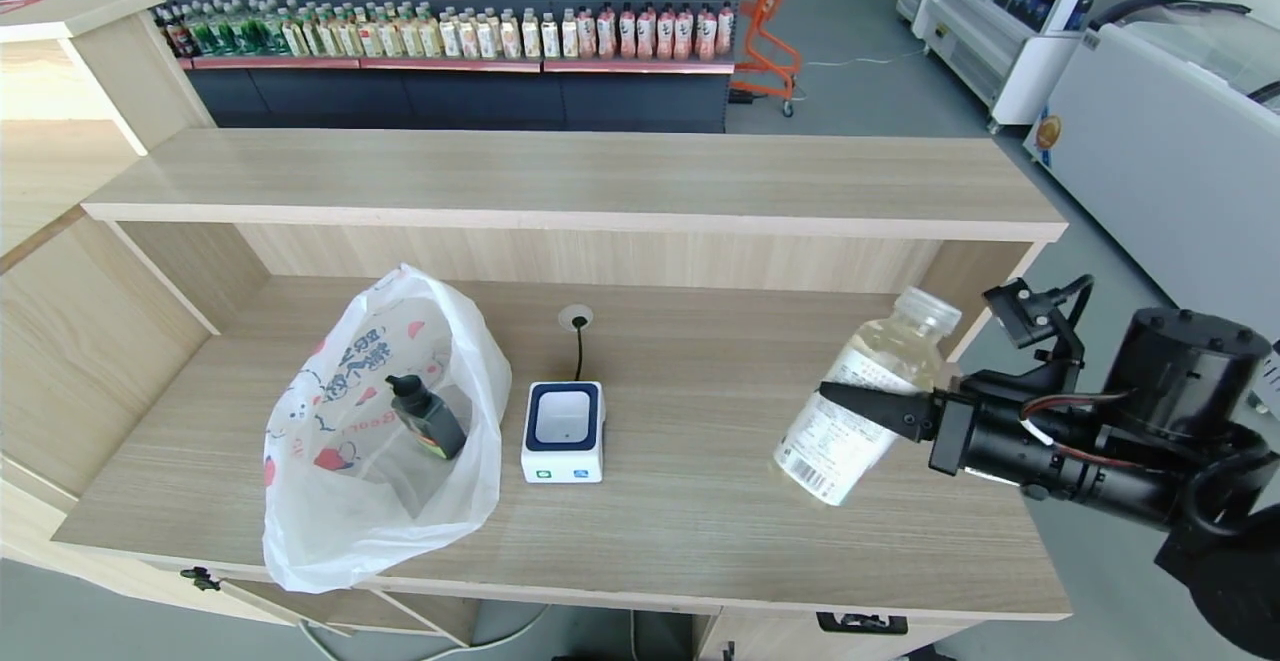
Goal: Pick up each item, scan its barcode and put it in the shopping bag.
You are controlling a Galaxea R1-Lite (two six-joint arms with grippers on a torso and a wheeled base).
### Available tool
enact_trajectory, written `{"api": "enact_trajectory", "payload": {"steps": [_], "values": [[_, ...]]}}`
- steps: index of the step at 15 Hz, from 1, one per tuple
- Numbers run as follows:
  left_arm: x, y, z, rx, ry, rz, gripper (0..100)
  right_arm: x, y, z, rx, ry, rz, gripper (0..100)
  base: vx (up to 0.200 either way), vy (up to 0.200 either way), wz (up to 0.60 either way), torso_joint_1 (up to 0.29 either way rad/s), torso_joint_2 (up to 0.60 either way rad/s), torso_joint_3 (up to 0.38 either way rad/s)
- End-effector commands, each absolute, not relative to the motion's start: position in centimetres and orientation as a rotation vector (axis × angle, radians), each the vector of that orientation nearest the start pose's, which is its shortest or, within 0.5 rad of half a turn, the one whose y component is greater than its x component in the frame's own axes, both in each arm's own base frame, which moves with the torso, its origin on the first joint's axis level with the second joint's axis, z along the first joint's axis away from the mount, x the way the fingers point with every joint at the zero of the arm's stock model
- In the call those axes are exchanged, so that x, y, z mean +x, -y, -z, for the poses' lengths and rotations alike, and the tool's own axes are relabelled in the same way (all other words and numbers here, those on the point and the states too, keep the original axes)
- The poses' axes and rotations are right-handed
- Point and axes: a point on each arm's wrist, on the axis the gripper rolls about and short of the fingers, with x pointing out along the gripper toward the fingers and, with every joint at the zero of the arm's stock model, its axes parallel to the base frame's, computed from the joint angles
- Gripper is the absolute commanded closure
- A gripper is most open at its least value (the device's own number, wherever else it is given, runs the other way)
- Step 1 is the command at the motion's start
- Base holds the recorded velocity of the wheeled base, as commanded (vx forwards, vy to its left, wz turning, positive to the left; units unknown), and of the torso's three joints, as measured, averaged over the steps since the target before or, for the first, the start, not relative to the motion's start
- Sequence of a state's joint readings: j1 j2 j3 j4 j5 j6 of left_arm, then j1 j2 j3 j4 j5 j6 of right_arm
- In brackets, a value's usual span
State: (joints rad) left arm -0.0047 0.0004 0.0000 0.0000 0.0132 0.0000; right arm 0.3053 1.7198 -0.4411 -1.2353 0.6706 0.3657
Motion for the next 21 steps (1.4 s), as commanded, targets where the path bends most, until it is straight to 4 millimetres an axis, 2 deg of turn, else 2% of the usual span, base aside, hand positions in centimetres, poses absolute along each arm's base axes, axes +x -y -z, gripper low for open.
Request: {"api": "enact_trajectory", "payload": {"steps": [1, 4, 6, 21], "values": [[-2.3, 0.0, -7.5, 0.0, 0.0, -0.009, 0, 21.7, -10.4, -17.6, 0.4, -0.187, -1.064, 100, 0.0, 0.0, 0.0, 0.0, 0.0, 0.0], [-2.3, 0.0, -7.5, 0.0, 0.0, -0.009, 0, 19.2, -12.1, -18.9, 0.527, -0.256, -1.177, 100, 0.0, 0.0, 0.0, 0.0, 0.0, 0.0], [-2.3, 0.0, -7.5, 0.0, 0.0, -0.009, 0, 18.4, -12.8, -18.5, 0.532, -0.301, -1.21, 100, 0.0, 0.0, 0.0, 0.0, 0.0, 0.0], [-2.3, 0.0, -7.5, 0.0, 0.0, -0.009, 0, 17.3, -13.4, -17.5, 0.491, -0.37, -1.241, 100, 0.0, 0.0, 0.0, 0.0, 0.0, 0.0]]}}
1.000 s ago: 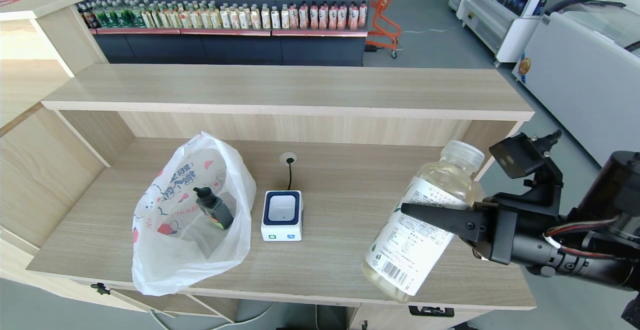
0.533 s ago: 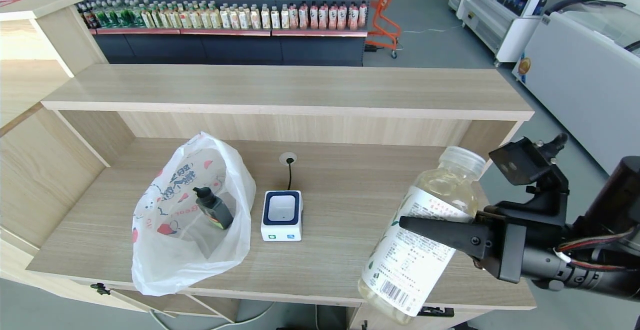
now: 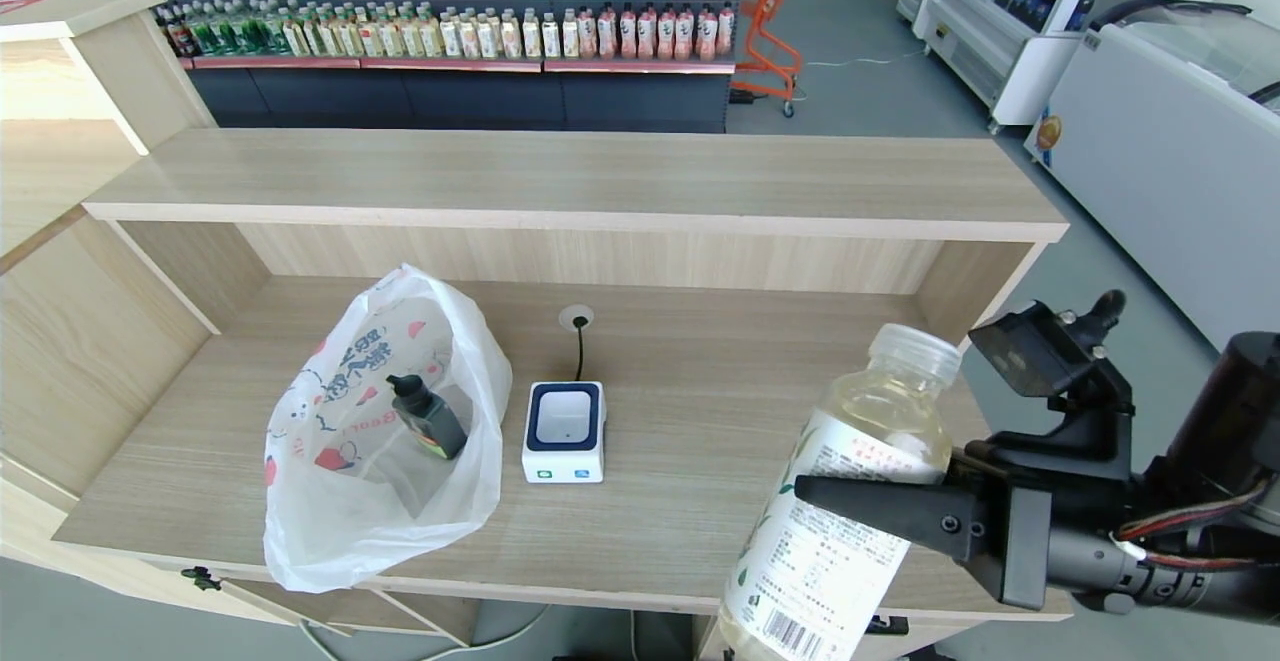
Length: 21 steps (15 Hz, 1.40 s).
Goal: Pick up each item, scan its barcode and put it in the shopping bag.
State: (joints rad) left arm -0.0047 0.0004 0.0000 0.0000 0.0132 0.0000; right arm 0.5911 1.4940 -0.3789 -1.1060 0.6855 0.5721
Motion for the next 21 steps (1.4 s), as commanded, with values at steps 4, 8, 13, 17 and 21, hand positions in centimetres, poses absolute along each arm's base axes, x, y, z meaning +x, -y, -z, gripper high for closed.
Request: {"api": "enact_trajectory", "payload": {"steps": [4, 8, 13, 17, 21], "values": [[-2.3, 0.0, -7.5, 0.0, 0.0, -0.009, 0, 17.1, -13.3, -17.6, 0.48, -0.376, -1.239, 100, 0.0, 0.0, 0.0, 0.0, 0.0, 0.0], [-2.3, 0.0, -7.5, 0.0, 0.0, -0.009, 0, 17.0, -13.2, -17.7, 0.478, -0.369, -1.239, 100, 0.0, 0.0, 0.0, 0.0, 0.0, 0.0], [-2.3, 0.0, -7.5, 0.0, 0.0, -0.009, 0, 17.6, -7.9, -18.3, 0.091, -0.095, -0.997, 100, 0.0, 0.0, 0.0, 0.0, 0.0, 0.0], [-2.3, 0.0, -7.5, 0.0, 0.0, -0.009, 0, 18.8, -1.6, -18.2, -0.456, -0.008, -0.546, 100, 0.0, 0.0, 0.0, 0.0, 0.0, 0.0], [-2.3, 0.0, -7.5, 0.0, 0.0, -0.009, 0, 18.6, -1.7, -17.9, -0.729, 0.003, -0.419, 100, 0.0, 0.0, 0.0, 0.0, 0.0, 0.0]]}}
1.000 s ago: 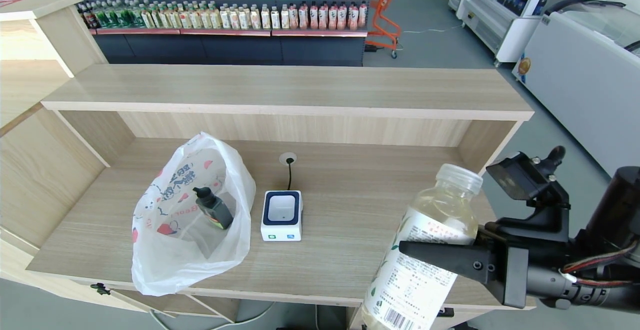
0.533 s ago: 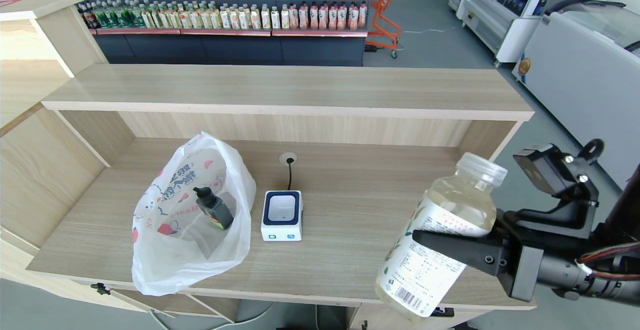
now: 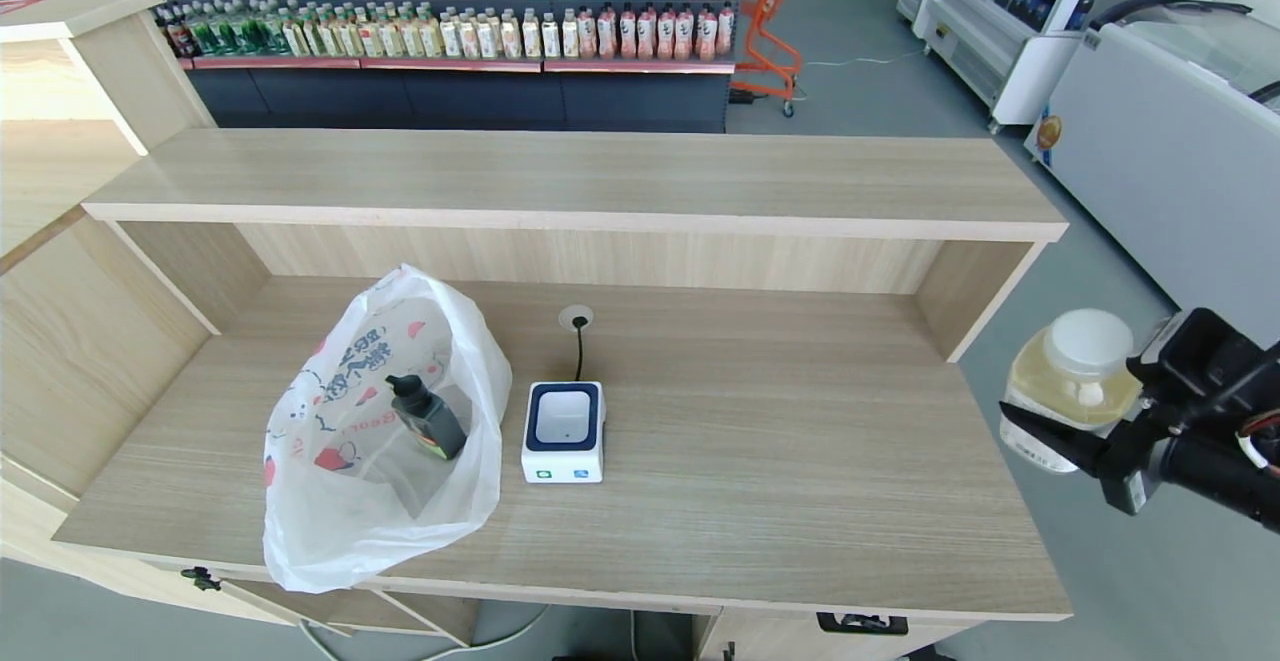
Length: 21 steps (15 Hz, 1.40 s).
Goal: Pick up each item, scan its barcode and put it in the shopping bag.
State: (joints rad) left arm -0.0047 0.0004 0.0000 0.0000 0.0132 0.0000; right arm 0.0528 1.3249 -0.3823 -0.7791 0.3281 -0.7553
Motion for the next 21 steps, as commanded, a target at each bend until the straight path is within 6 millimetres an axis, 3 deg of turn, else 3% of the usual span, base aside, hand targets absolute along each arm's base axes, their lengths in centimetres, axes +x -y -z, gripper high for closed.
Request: {"api": "enact_trajectory", "payload": {"steps": [1, 6, 14, 21], "values": [[-2.3, 0.0, -7.5, 0.0, 0.0, -0.009, 0, 18.4, -1.8, -18.1, -0.79, 0.027, -0.42, 100, 0.0, 0.0, 0.0, 0.0, 0.0, 0.0], [-2.3, 0.0, -7.5, 0.0, 0.0, -0.009, 0, 18.8, -2.0, -18.6, -0.926, 0.076, -0.43, 100, 0.0, 0.0, 0.0, 0.0, 0.0, 0.0], [-2.3, 0.0, -7.5, 0.002, 0.0, -0.009, 0, 18.4, -3.9, -18.2, -0.926, 0.109, -0.533, 100, 0.0, 0.0, 0.0, 0.0, 0.0, 0.0], [-2.3, 0.0, -7.5, 0.0, 0.0, -0.009, 0, 19.6, -4.6, -17.7, -0.869, 0.073, -0.567, 100, 0.0, 0.2, 0.0, 0.002, 0.0, 0.002]]}}
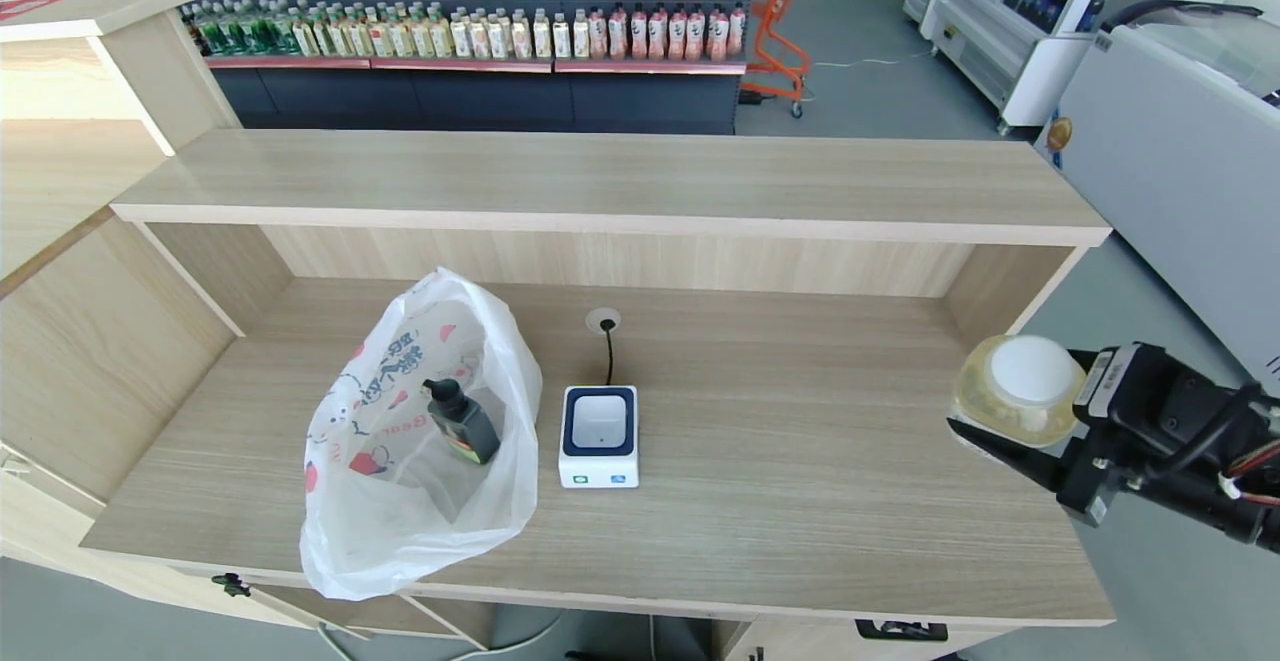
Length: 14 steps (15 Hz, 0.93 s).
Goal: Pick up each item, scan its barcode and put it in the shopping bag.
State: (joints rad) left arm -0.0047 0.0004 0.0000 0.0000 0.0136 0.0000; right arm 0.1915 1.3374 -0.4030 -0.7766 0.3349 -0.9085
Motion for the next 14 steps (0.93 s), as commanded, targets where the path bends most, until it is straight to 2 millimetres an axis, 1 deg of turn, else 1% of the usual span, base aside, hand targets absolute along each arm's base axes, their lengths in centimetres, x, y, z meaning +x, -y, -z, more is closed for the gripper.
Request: {"api": "enact_trajectory", "payload": {"steps": [1, 2, 6, 7, 9, 10, 13, 14], "values": [[-2.3, 0.0, -7.5, 0.0, 0.0, -0.009, 0, 19.6, -4.6, -17.7, -0.869, 0.073, -0.567, 100, 0.0, 0.2, 0.0, -0.007, 0.01, -0.002], [-2.3, 0.0, -7.5, 0.0, 0.0, -0.009, 0, 20.7, -4.8, -17.9, -0.854, 0.069, -0.571, 100, 0.0, 0.2, 0.0, 0.002, 0.0, 0.002], [-2.3, 0.0, -7.5, 0.003, 0.0, -0.009, 0, 23.8, -5.8, -18.7, -0.841, 0.112, -0.621, 100, 0.0, 0.2, 0.0, 0.005, 0.0, 0.001], [-2.3, 0.0, -7.5, 0.003, 0.0, -0.009, 0, 24.4, -6.4, -18.8, -0.84, 0.124, -0.644, 100, 0.0, 0.2, 0.0, 0.002, 0.0, -0.002], [-2.3, 0.0, -7.5, 0.003, 0.0, -0.009, 0, 24.6, -6.6, -18.7, -0.839, 0.123, -0.651, 100, 0.0, 0.2, 0.0, 0.0, 0.0, -0.002], [-2.3, 0.0, -7.5, 0.005, 0.0, -0.009, 0, 25.5, -7.4, -18.3, -0.83, 0.136, -0.714, 100, 0.0, 0.2, 0.0, 0.002, 0.0, 0.002], [-2.3, 0.0, -7.5, 0.006, 0.0, -0.009, 0, 26.9, -8.1, -16.9, -0.815, 0.159, -0.791, 100, 0.0, 0.2, 0.0, 0.004, 0.0, 0.001], [-2.3, 0.0, -7.5, 0.005, 0.0, -0.009, 0, 27.5, -8.3, -16.3, -0.811, 0.18, -0.818, 100, 0.0, 0.0, 0.0, 0.0, 0.0, 0.0]]}}
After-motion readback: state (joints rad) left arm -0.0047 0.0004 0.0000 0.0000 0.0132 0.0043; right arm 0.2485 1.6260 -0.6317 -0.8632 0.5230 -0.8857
